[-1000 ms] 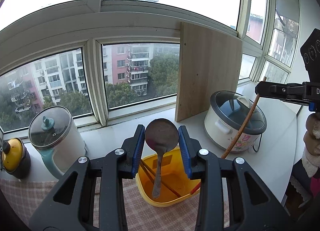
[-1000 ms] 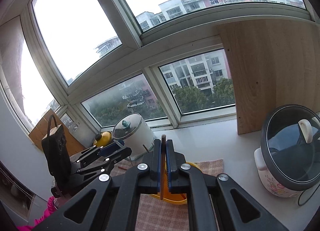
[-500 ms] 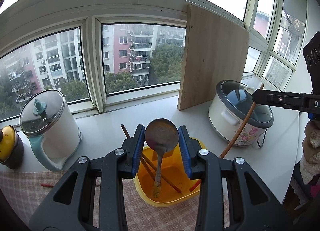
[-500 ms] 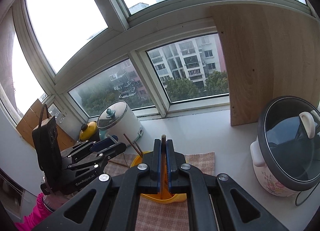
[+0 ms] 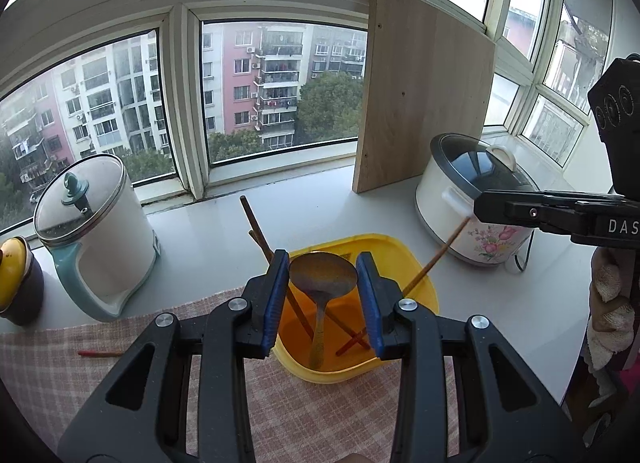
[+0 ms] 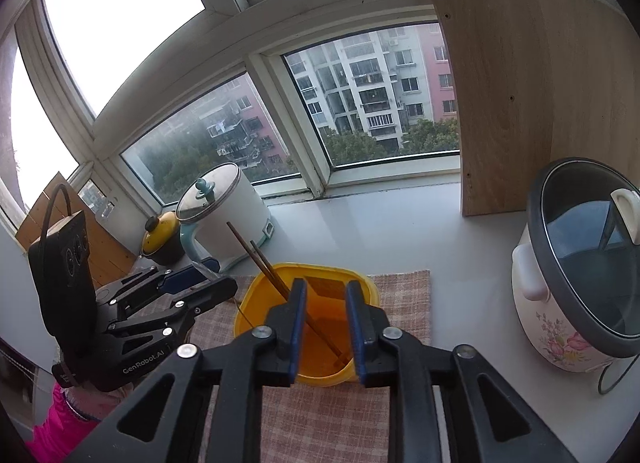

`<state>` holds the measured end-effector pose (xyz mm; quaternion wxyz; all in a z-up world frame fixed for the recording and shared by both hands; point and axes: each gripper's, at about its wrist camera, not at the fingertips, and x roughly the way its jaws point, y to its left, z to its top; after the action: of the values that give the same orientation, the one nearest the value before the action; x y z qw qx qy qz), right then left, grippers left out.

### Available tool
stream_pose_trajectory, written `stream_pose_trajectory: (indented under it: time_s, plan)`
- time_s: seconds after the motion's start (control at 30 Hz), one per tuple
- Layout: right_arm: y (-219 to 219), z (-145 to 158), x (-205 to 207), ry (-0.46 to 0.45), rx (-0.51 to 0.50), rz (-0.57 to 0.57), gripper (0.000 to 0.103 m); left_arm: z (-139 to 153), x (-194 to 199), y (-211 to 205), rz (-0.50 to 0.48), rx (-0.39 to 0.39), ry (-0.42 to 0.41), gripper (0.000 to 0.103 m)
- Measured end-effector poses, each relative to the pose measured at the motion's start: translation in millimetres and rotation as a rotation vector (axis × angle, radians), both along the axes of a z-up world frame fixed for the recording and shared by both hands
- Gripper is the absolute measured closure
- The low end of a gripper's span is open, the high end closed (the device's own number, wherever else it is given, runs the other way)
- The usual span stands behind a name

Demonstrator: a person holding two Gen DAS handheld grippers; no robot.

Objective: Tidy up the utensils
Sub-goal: 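Open the left tool over the yellow bin while the right tool releases its chopstick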

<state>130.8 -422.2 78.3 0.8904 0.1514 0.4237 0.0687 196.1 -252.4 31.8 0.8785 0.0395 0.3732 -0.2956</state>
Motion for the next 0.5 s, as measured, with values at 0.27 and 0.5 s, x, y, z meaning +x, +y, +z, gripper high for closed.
stream_pose_trajectory:
  time_s: [0.27, 0.5]
  plan:
    - [6.5, 7.3, -14.9, -0.037, -0.054, -0.046, 0.04, 2.6, -6.7, 18.1, 0.008, -0.011, 0.002, 0.069]
    - [17.7, 10.7, -29.0, -0.055, -0.07, -0.075, 0.027, 9.6, -14.3, 45.0, 0.024, -0.019, -0.015, 0.069]
